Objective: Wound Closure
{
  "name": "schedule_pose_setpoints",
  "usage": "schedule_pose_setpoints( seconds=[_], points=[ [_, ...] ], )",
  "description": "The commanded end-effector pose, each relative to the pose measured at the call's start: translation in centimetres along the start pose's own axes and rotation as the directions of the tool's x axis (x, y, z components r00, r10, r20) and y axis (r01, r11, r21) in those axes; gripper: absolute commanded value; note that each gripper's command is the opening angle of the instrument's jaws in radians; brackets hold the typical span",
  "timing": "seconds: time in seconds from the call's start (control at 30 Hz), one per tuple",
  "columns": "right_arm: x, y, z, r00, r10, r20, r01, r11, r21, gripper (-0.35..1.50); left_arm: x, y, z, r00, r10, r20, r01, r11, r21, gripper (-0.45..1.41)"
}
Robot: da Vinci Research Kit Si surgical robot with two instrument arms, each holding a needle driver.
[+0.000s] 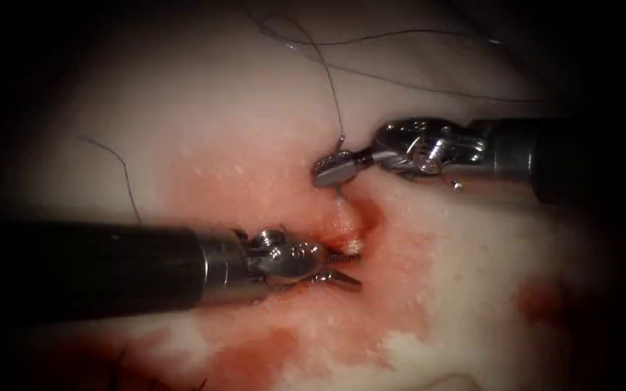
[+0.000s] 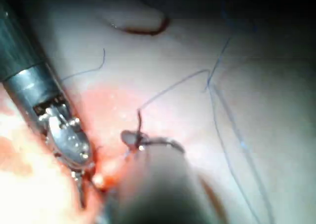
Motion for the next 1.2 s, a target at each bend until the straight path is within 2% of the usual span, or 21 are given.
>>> schedule_pose_setpoints(
  seconds=[0.03, 0.2, 0.5, 0.67, 1.2],
  points=[
    [0.04, 0.04, 0.06, 1.000, -0.004, -0.004, 0.004, 1.000, -0.004, -0.35, 0.00, -0.01, 0.08, 1.000, 0.001, 0.000, -0.001, 1.000, -0.001, 0.37],
    [0.13, 0.14, 0.05, 0.998, -0.034, -0.047, 0.031, 0.998, -0.058, -0.35, 0.00, -0.01, 0.08, 1.000, 0.001, 0.000, -0.001, 1.000, 0.000, 0.37],
    [0.32, 0.20, -0.02, 0.970, -0.212, -0.117, 0.193, 0.969, -0.151, -0.35, 0.00, -0.01, 0.09, 1.000, 0.001, 0.000, -0.001, 1.000, 0.000, 0.37],
    [0.43, 0.18, -0.03, 0.950, -0.281, -0.132, 0.256, 0.950, -0.180, -0.35, 0.00, -0.01, 0.09, 1.000, 0.001, 0.000, -0.001, 1.000, 0.000, 0.37],
    [0.61, 0.20, -0.15, 0.906, -0.390, -0.167, 0.341, 0.904, -0.258, -0.35, -0.02, 0.00, 0.11, 1.000, 0.002, 0.004, -0.002, 1.000, -0.003, 0.36]
  ],
)
